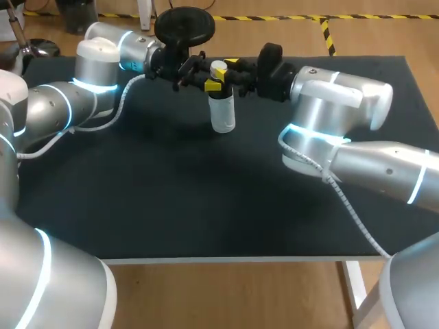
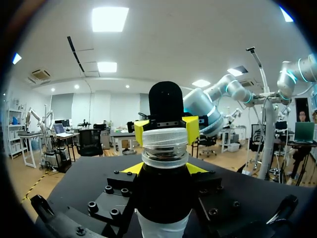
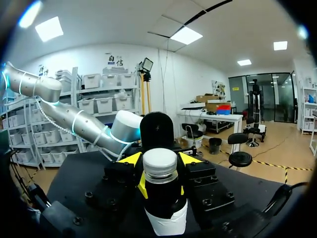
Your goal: Unscrew the bottle cap
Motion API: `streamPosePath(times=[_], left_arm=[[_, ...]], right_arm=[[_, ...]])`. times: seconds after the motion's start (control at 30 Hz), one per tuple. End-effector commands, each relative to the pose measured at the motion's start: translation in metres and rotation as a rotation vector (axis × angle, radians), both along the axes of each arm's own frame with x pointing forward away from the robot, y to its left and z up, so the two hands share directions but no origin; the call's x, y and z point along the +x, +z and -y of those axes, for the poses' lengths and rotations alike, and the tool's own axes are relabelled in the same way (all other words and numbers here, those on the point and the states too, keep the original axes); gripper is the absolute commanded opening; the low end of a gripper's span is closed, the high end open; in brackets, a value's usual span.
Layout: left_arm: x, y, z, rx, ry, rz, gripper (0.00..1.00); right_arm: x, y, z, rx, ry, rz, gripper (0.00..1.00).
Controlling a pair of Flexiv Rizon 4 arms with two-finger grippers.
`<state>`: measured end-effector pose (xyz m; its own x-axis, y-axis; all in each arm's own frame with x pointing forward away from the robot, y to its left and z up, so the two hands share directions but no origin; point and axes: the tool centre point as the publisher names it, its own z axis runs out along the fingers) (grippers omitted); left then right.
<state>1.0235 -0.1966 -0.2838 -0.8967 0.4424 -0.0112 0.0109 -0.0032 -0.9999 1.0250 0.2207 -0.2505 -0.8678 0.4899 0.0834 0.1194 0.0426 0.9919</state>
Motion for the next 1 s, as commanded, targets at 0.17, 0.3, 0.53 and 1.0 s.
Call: streamPosePath(times=[0.17,0.3,0.53,1.0], left_arm=[[0.007,-0.001,0.003,0.0,-0.011,-0.002,0.0],[0.007,-0.001,0.003,0.0,-0.011,-0.002,0.0],[0.007,-0.001,0.003,0.0,-0.011,-0.002,0.0],[0.007,-0.001,0.003,0.0,-0.011,-0.002,0.0]], right_arm=[[0.005,0.006,0.008,0.042,0.278,0.051,0.0],[0.009,0.007,0.004,0.049,0.439,0.076,0.0],[0.012,0.008,0.007,0.078,0.677,0.067,0.0],[0.033,0.044,0.034,0.087,0.828,0.098,0.0]])
